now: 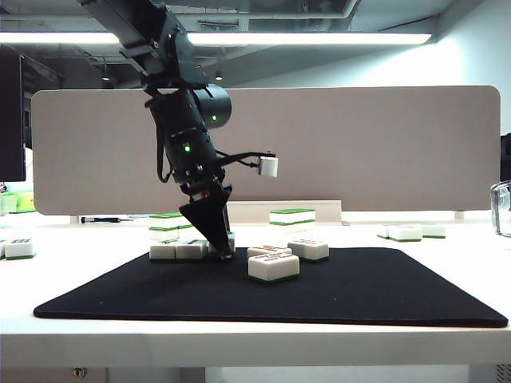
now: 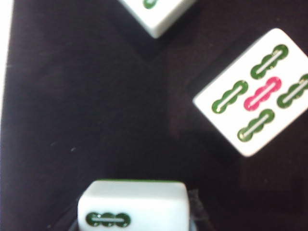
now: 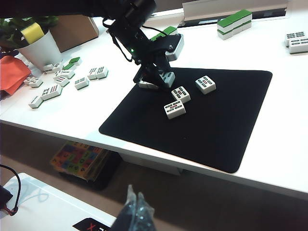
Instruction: Align six mahjong tiles in a row on the table.
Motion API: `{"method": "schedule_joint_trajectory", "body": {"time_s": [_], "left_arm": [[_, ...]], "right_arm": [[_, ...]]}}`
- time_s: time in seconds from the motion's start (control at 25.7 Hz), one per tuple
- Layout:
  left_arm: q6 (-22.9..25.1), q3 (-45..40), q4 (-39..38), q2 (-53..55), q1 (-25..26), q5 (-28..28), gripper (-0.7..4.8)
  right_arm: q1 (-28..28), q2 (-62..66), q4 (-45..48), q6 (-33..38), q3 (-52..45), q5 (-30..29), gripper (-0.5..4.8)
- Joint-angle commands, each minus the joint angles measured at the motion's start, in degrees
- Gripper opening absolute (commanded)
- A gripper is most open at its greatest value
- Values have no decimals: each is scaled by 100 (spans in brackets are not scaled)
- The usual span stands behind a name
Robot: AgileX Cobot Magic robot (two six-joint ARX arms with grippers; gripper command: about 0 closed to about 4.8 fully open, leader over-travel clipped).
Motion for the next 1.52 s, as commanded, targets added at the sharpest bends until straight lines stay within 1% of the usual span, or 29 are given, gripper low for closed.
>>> {"method": "schedule_joint_trajectory", "body": {"time_s": [0.04, 0.27, 0.31, 0.43, 0.47, 0.54, 0.66, 0.85, 0.89, 0.93, 0.97, 1.01, 1.09, 1.13, 1.17, 1.28, 1.32, 1.36, 1.4, 1.44, 1.48, 1.52], "left_arm": [[37, 28, 81, 50, -2, 76, 200], [35, 28, 85, 153, 22, 35, 202], [35, 31, 94, 151, 22, 35, 222], [31, 31, 98, 151, 20, 42, 322], [28, 31, 98, 151, 15, 42, 342], [-48, 33, 90, 133, 4, 39, 343], [-426, 35, 133, -66, -81, 61, 342], [-448, 35, 227, -374, -190, 79, 342], [-588, 35, 225, -374, -190, 79, 342], [-1290, 35, 232, -374, -192, 92, 342], [-1840, 35, 247, -374, -201, 144, 341], [-2826, 33, 247, -374, -264, 219, 341], [-4033, 33, 236, -374, -380, 254, 341], [-4282, 33, 236, -374, -446, 299, 341], [-4406, 33, 225, -374, -520, 326, 341], [-4489, 31, 216, -372, -737, 223, 340], [-4489, 31, 236, -365, -894, -131, 337], [-4492, 31, 234, -365, -955, -356, 335], [-4562, 31, 210, -361, -1051, -841, 335], [-4763, 31, 175, -358, -1108, -1139, 334], [-4962, 31, 146, -356, -1126, -1263, 332], [-5066, 31, 136, -348, -1132, -1259, 331]], "right_arm": [[4, -70, 76, -17, 17, 9, -1], [4, -70, 76, -17, 17, 9, -1], [4, -70, 76, -17, 17, 11, -1], [4, -70, 74, -17, 17, 109, -1], [4, -70, 74, -17, 17, 162, -1], [4, -70, 74, -15, 17, 249, -1], [7, -70, 74, -15, 17, 247, -1], [4, -70, 74, -17, 17, 247, -1], [7, -70, 74, -17, 17, 247, -1], [7, -70, 70, -15, 17, 245, -1], [4, -70, 70, -17, 17, 243, -1], [4, -70, 70, -15, 17, 243, -1], [4, -70, 74, -17, 17, 245, -1], [7, -70, 74, -17, 17, 247, -1], [7, -70, 74, -17, 17, 247, -1], [4, -70, 74, -17, 17, 245, -1], [7, -70, 72, -15, 17, 243, -1], [7, -70, 70, -15, 17, 243, -1], [9, -70, 70, -17, 17, 245, -1], [9, -70, 70, -17, 17, 245, -1], [9, -70, 70, -17, 17, 245, -1], [9, -70, 70, -17, 17, 245, -1]]}}
